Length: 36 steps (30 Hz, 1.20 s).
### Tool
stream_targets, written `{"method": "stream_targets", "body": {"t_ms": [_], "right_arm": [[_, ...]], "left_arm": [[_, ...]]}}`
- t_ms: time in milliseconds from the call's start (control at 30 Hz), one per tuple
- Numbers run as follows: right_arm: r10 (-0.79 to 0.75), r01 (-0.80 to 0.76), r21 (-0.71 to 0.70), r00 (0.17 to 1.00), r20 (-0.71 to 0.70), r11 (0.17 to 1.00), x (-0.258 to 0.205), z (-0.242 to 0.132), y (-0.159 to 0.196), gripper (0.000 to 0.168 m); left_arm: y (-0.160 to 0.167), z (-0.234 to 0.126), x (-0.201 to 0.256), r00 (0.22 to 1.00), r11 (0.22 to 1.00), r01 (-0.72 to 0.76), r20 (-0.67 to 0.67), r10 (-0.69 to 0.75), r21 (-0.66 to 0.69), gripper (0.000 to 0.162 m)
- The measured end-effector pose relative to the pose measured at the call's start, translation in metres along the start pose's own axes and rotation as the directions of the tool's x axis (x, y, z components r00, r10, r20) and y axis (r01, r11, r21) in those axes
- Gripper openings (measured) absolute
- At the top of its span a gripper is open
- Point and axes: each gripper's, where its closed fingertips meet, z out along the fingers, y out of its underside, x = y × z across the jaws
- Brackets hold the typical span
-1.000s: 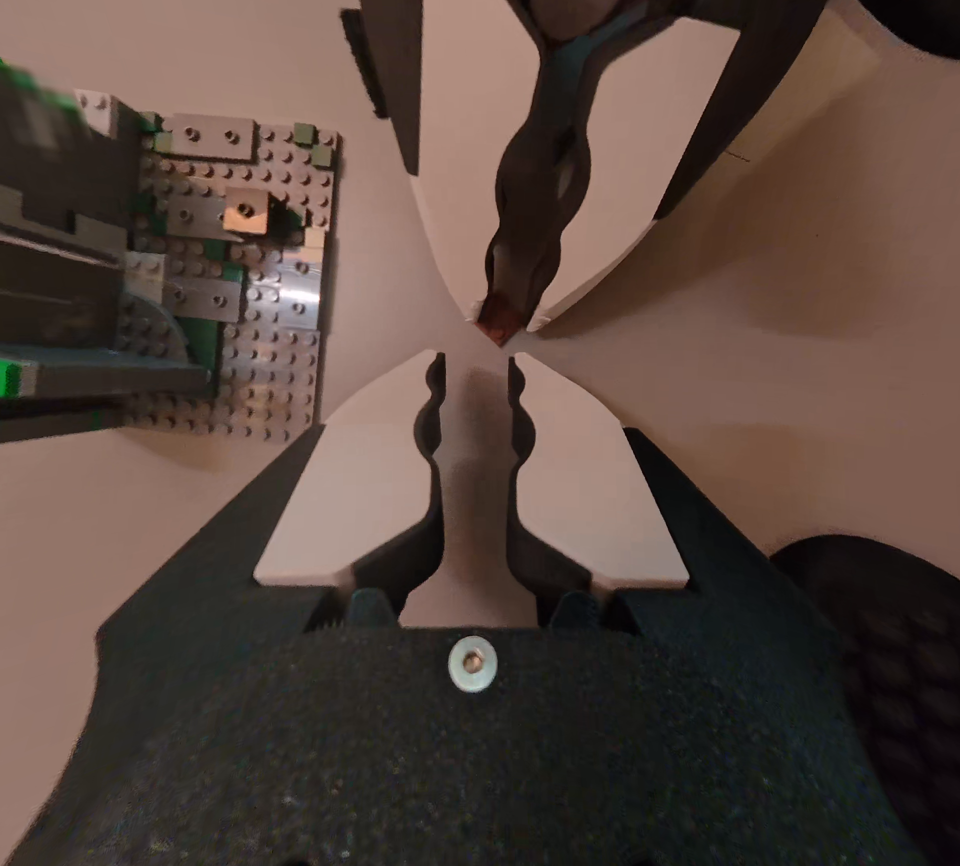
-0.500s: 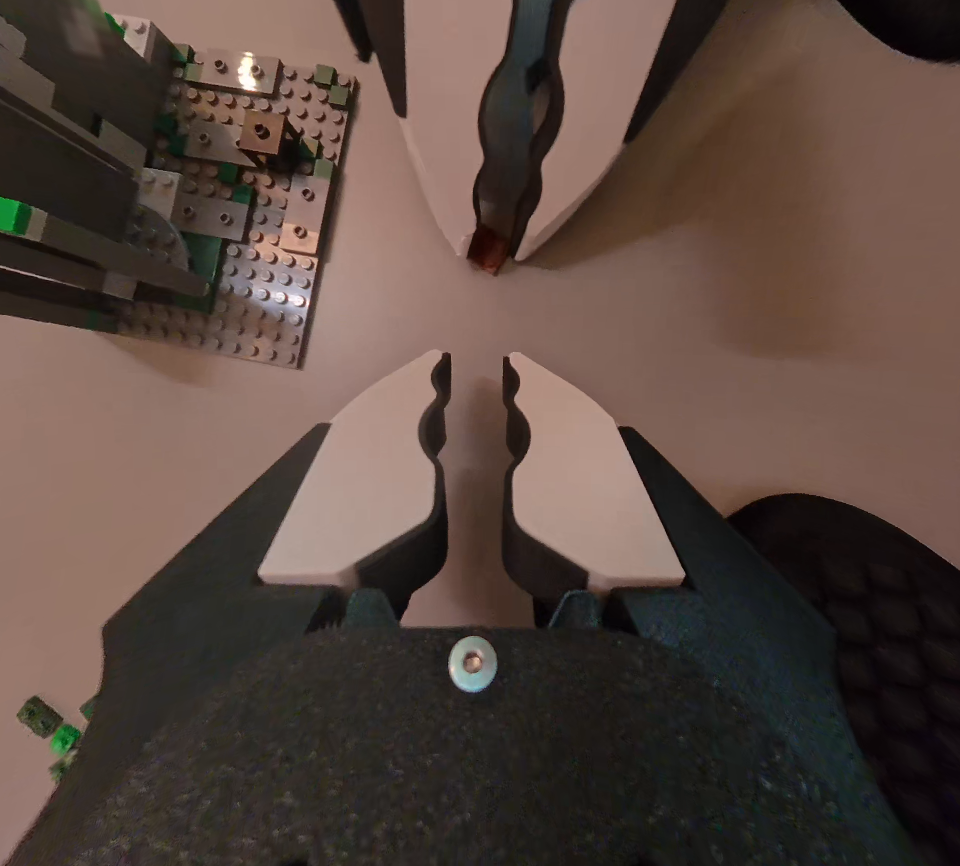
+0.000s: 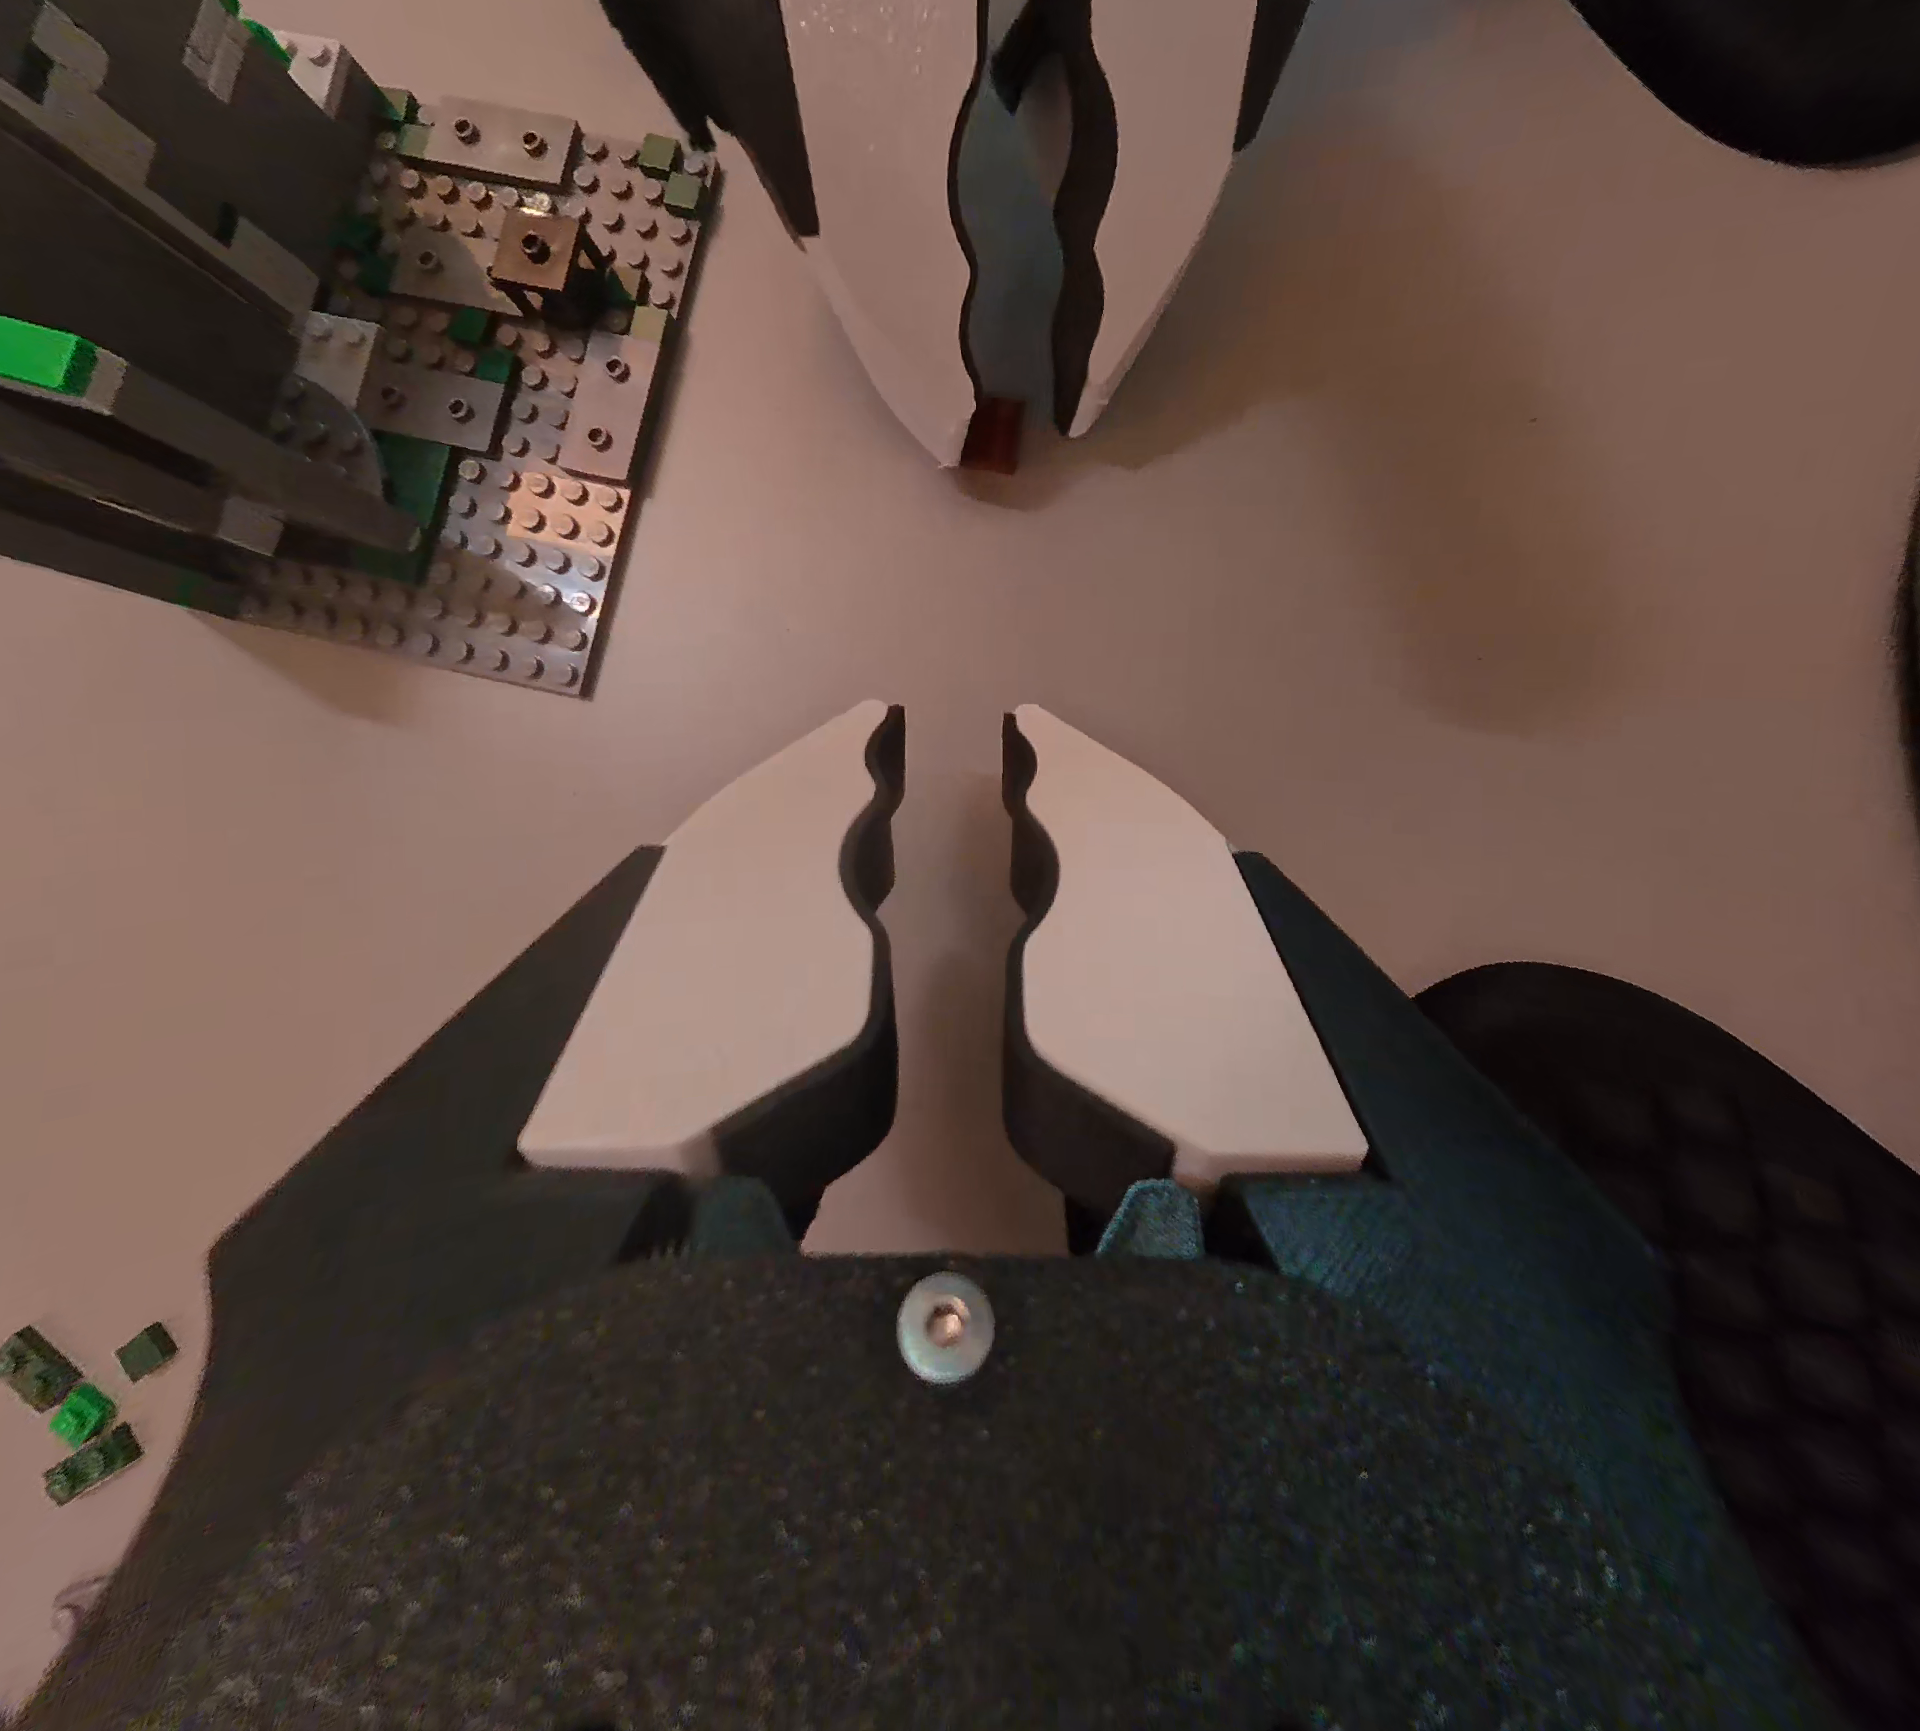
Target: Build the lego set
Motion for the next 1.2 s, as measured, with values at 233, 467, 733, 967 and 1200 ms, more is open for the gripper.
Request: {"method": "stream_targets", "body": {"t_ms": [233,467,733,967,1200], "right_arm": [[0.176,-0.16,0.137,0.979,-0.107,0.977,0.007,-0.013,-0.006,0.029],[0.553,-0.394,0.458,0.781,-0.29,0.797,0.034,-0.049,-0.01,0.026],[0.752,-0.444,0.645,0.569,-0.333,0.622,0.04,-0.069,0.016,0.007],[0.762,-0.429,0.673,0.559,-0.326,0.603,0.04,-0.073,0.018,0.0],[0.734,-0.415,0.646,0.579,-0.356,0.641,0.036,-0.068,0.017,0.0]], "left_arm": [[-0.003,0.0,-0.002,1.0,1.0,0.004,0.01,-0.004,0.025,0.017],[-0.001,-0.016,-0.016,0.997,0.996,0.04,0.063,-0.045,0.077,0.016],[0.035,-0.1,-0.08,0.938,0.985,0.139,0.305,-0.164,0.103,0.016],[0.091,-0.167,-0.134,0.871,0.969,0.244,0.449,-0.202,-0.038,0.019],[0.135,-0.183,-0.162,0.899,0.94,0.31,0.367,-0.24,-0.144,0.042]]}}
